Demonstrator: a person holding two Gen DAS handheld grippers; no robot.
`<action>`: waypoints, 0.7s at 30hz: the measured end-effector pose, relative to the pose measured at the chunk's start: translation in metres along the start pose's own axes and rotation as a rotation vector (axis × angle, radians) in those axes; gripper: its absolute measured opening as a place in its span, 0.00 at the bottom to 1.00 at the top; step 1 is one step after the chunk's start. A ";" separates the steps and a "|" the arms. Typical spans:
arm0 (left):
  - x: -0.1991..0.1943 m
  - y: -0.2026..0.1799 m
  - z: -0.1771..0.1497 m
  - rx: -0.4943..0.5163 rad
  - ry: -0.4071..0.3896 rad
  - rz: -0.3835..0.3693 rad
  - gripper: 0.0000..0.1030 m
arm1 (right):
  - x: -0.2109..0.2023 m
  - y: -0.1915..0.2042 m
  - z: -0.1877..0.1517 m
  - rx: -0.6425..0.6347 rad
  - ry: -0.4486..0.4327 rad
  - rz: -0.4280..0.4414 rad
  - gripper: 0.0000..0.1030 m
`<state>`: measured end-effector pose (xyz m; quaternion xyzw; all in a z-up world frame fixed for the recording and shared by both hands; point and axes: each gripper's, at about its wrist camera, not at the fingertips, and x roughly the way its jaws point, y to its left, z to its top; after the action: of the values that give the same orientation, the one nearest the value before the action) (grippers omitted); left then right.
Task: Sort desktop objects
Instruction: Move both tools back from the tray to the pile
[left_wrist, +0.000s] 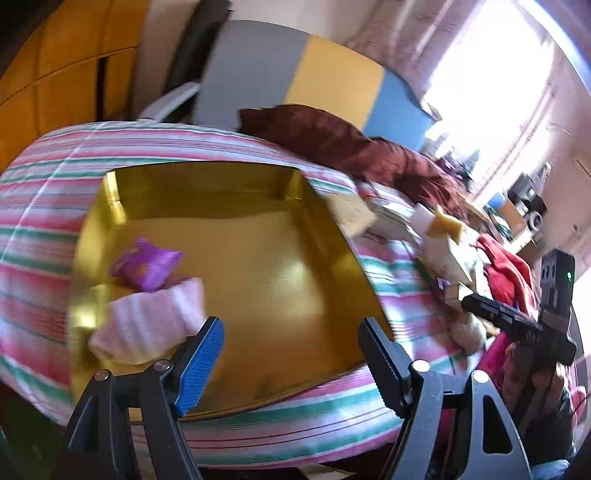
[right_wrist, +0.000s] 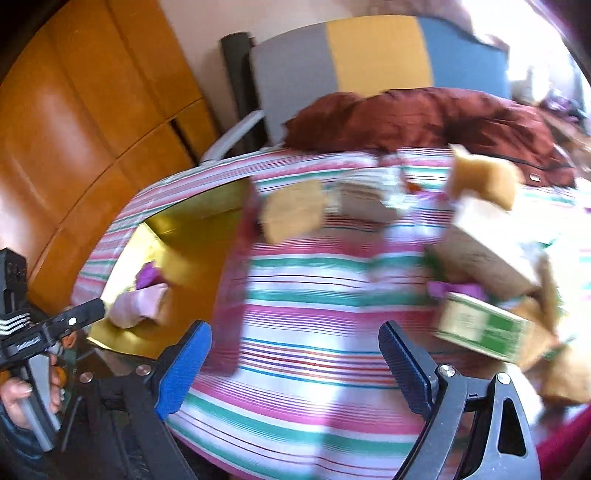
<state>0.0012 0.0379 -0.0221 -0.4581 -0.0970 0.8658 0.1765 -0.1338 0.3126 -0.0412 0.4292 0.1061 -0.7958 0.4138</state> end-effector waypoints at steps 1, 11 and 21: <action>0.003 -0.006 0.001 0.012 0.008 -0.010 0.74 | -0.005 -0.009 0.000 0.011 0.004 -0.020 0.90; 0.024 -0.069 0.007 0.156 0.073 -0.085 0.74 | -0.064 -0.094 0.013 0.131 -0.057 -0.214 0.91; 0.056 -0.153 0.008 0.333 0.153 -0.184 0.74 | -0.053 -0.173 0.038 0.071 0.080 -0.408 0.73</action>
<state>-0.0013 0.2005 -0.0090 -0.4762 0.0197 0.8127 0.3352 -0.2704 0.4323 -0.0095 0.4443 0.1789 -0.8487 0.2243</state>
